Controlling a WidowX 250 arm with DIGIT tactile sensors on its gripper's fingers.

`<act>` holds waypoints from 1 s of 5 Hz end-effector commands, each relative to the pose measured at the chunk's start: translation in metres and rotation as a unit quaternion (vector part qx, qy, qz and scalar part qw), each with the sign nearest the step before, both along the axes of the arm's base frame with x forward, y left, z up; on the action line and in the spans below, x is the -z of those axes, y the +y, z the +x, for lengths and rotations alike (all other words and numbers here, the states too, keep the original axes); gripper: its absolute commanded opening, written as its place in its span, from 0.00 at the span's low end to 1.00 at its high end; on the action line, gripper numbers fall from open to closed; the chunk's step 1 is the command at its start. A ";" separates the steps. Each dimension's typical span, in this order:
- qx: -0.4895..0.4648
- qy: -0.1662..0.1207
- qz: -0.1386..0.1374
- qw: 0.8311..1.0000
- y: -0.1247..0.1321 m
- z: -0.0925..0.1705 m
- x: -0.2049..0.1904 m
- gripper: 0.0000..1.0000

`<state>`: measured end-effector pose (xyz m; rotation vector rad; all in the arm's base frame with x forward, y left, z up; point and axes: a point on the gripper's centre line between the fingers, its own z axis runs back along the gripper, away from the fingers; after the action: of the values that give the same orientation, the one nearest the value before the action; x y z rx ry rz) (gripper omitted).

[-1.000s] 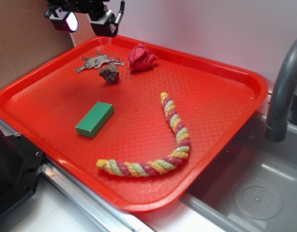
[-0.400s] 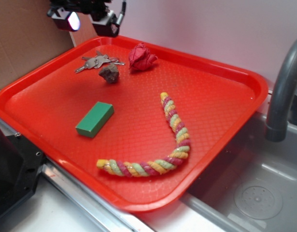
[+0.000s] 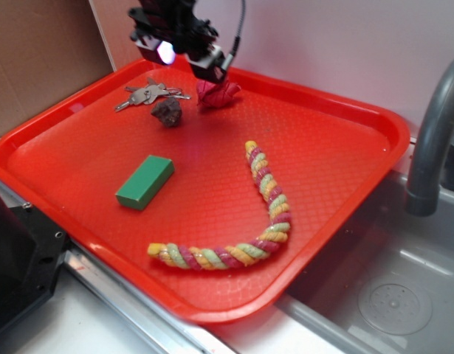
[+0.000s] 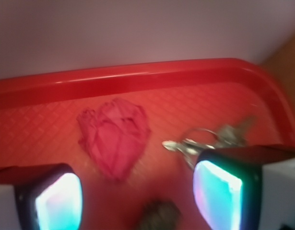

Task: Grab the red paper.

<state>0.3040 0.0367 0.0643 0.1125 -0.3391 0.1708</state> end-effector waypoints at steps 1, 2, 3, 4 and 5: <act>0.027 -0.035 -0.047 0.998 0.005 0.082 0.021 1.00; 0.022 -0.017 -0.056 0.998 -0.004 0.095 0.025 0.66; 0.006 -0.004 -0.066 0.998 -0.010 0.088 0.015 0.00; 0.015 -0.002 -0.073 0.997 -0.026 0.060 -0.024 0.00; 0.043 -0.016 -0.081 0.996 -0.042 0.031 -0.075 0.00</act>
<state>0.3327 -0.0071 0.1131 -0.0614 -0.2996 0.1252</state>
